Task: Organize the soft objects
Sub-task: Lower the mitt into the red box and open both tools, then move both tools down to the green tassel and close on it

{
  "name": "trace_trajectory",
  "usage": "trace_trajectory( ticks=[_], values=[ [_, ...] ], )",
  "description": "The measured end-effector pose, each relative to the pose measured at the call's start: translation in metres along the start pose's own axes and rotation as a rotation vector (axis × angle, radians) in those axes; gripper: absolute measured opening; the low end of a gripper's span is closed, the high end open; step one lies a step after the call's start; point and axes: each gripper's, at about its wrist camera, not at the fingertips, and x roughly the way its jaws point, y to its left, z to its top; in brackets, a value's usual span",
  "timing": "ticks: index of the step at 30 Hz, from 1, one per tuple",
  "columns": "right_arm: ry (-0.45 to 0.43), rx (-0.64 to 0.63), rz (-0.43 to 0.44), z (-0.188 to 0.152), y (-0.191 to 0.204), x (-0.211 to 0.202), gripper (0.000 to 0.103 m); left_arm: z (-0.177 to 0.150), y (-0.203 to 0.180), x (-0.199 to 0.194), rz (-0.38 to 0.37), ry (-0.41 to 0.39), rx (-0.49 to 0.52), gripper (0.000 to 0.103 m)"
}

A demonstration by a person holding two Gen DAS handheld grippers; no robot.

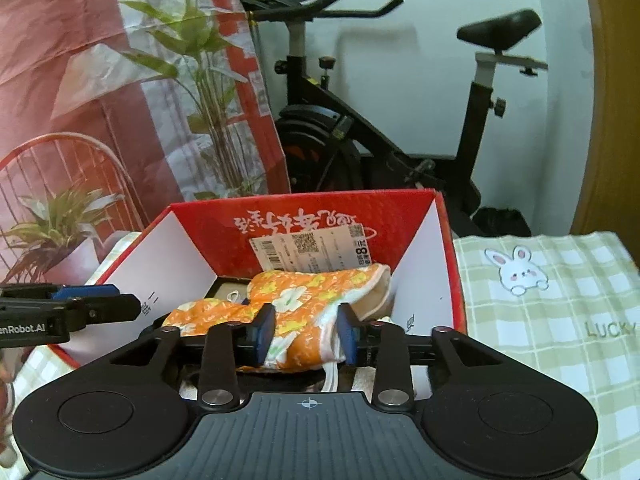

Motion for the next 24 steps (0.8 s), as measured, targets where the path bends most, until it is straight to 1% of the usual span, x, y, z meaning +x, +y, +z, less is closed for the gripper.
trace_trajectory(
  ticks=[1,3,4,5,6,7,8,9,10,11,12,14,17,24],
  values=[
    [-0.008,-0.011,-0.003,0.0,0.002,-0.004,0.04,0.0,0.0,-0.003,-0.002,-0.003,0.001,0.055],
    [-0.022,-0.033,-0.01,-0.001,0.004,-0.012,0.049,-0.002,-0.001,-0.009,-0.006,-0.003,0.001,0.061],
    [-0.028,-0.045,-0.014,-0.001,0.006,-0.016,0.051,-0.002,-0.001,-0.013,-0.008,-0.001,0.001,0.067],
    [-0.034,-0.057,-0.017,-0.001,0.007,-0.02,0.057,-0.003,-0.001,-0.016,-0.009,-0.001,0.001,0.074],
    [-0.041,-0.07,-0.021,-0.002,0.009,-0.024,0.062,-0.004,-0.002,-0.021,-0.01,-0.004,0.002,0.078],
    [-0.046,-0.08,-0.024,-0.002,0.011,-0.028,0.065,-0.005,-0.002,-0.025,-0.012,-0.006,0.002,0.087],
    [-0.052,-0.091,-0.029,-0.003,0.013,-0.032,0.072,-0.006,-0.003,-0.029,-0.014,-0.007,0.001,0.095],
    [-0.058,-0.1,-0.034,-0.005,0.016,-0.036,0.08,-0.007,-0.003,-0.034,-0.017,-0.009,-0.004,0.097],
    [-0.064,-0.108,-0.035,-0.006,0.017,-0.04,0.084,-0.008,-0.003,-0.037,-0.02,-0.008,-0.009,0.099],
    [-0.074,-0.118,-0.032,-0.008,0.019,-0.045,0.095,-0.01,-0.003,-0.041,-0.023,-0.004,-0.012,0.099],
    [-0.087,-0.128,-0.026,-0.01,0.021,-0.05,0.103,-0.011,-0.003,-0.044,-0.025,0.001,-0.012,0.099],
    [-0.109,-0.148,-0.021,-0.014,0.026,-0.059,0.103,-0.015,-0.004,-0.05,-0.021,0.005,-0.008,0.1],
    [-0.126,-0.174,-0.036,-0.024,0.032,-0.07,0.103,-0.025,-0.006,-0.058,-0.011,0.013,0.004,0.1],
    [-0.139,-0.231,0.001,-0.058,0.042,-0.095,0.103,-0.057,-0.008,-0.074,-0.016,0.053,0.023,0.1]
  ],
)
